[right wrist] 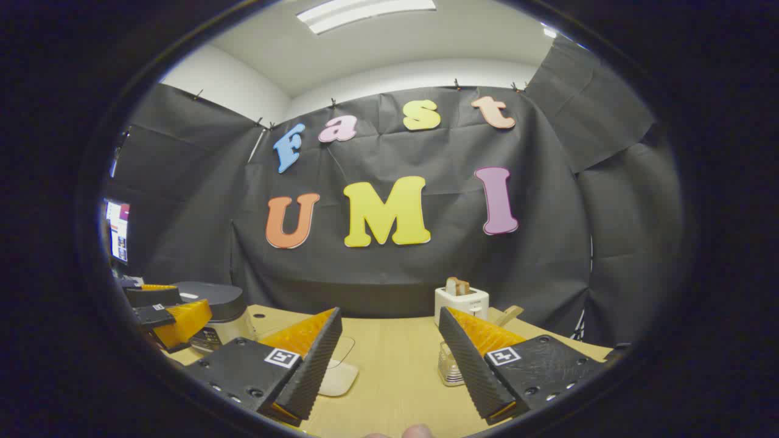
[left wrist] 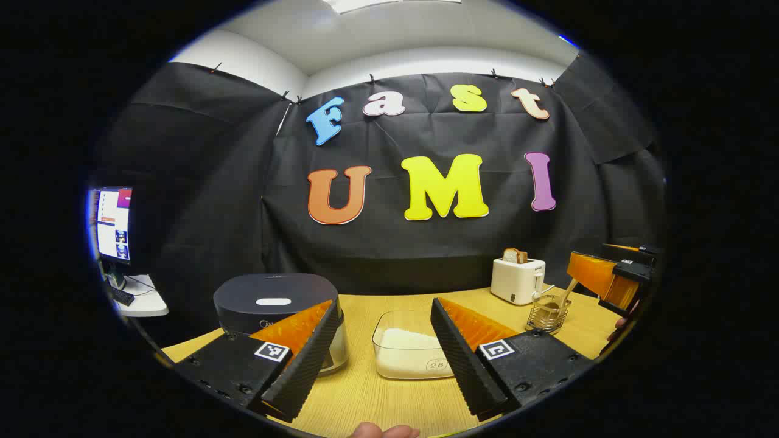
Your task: Close the left gripper, press the button to open the rice cooker; take a wooden spoon from the chopstick holder with the right hand, scoop a spoonful of rice and pour it into the rice cooker, then put the wooden spoon back into the chopstick holder.
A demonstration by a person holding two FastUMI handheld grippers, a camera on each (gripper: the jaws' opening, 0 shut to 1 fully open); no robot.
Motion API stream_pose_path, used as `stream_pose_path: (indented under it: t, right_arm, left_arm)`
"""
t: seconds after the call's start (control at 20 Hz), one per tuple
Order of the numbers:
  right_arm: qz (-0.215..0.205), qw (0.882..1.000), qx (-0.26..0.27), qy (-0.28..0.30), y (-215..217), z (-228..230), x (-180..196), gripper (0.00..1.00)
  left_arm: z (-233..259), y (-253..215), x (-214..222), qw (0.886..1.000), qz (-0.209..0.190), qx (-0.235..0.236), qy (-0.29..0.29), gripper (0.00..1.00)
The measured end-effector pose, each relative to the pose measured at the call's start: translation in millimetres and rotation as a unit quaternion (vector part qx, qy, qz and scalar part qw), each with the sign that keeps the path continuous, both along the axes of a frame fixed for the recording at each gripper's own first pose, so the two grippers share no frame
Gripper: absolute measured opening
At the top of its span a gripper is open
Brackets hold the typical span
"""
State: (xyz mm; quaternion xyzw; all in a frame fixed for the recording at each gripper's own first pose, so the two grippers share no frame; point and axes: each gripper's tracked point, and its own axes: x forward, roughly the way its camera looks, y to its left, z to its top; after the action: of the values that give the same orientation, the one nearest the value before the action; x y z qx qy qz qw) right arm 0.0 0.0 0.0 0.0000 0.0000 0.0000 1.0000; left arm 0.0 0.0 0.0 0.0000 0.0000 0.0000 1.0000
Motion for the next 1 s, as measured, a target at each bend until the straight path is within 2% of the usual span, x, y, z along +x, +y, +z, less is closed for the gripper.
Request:
stream_pose_path:
  t: [0.25, 0.35, 0.4, 0.55, 0.6, 0.65, 0.95, 1.0]
  right_arm:
    - [0.004, 1.0, -0.007, -0.004, 4, 2, -2, 0.95]
    - [0.003, 1.0, -0.01, -0.008, 4, 5, -1, 0.92]
    - [0.004, 1.0, -0.009, -0.008, 4, 4, -3, 0.95]
    - [0.006, 1.0, -0.003, -0.005, 3, 3, -3, 0.95]
    - [0.005, 1.0, -0.001, -0.002, 2, 2, -2, 0.92]
    - [0.005, 1.0, 0.001, 0.0, 1, 1, -2, 0.95]
    - [0.0, 1.0, 0.005, 0.002, -6, 3, -1, 0.95]
    - [0.0, 1.0, 0.004, 0.004, -7, 1, -1, 0.92]
  left_arm:
    - [1, 0, -1, 1.0, 0.001, 0.002, 0.001, 0.97]
    - [1, 1, -2, 1.0, 0.001, 0.003, 0.0, 0.97]
    - [2, 1, -2, 1.0, 0.003, 0.004, -0.001, 0.97]
    - [2, 3, -2, 1.0, 0.005, -0.001, 0.0, 0.97]
    - [3, 4, -1, 1.0, 0.005, -0.002, 0.0, 0.97]
    - [3, 4, -2, 1.0, 0.006, -0.002, -0.001, 0.97]
    - [3, 6, 0, 1.0, 0.01, -0.003, -0.001, 0.97]
    - [3, 7, 0, 1.0, 0.011, -0.004, -0.002, 0.97]
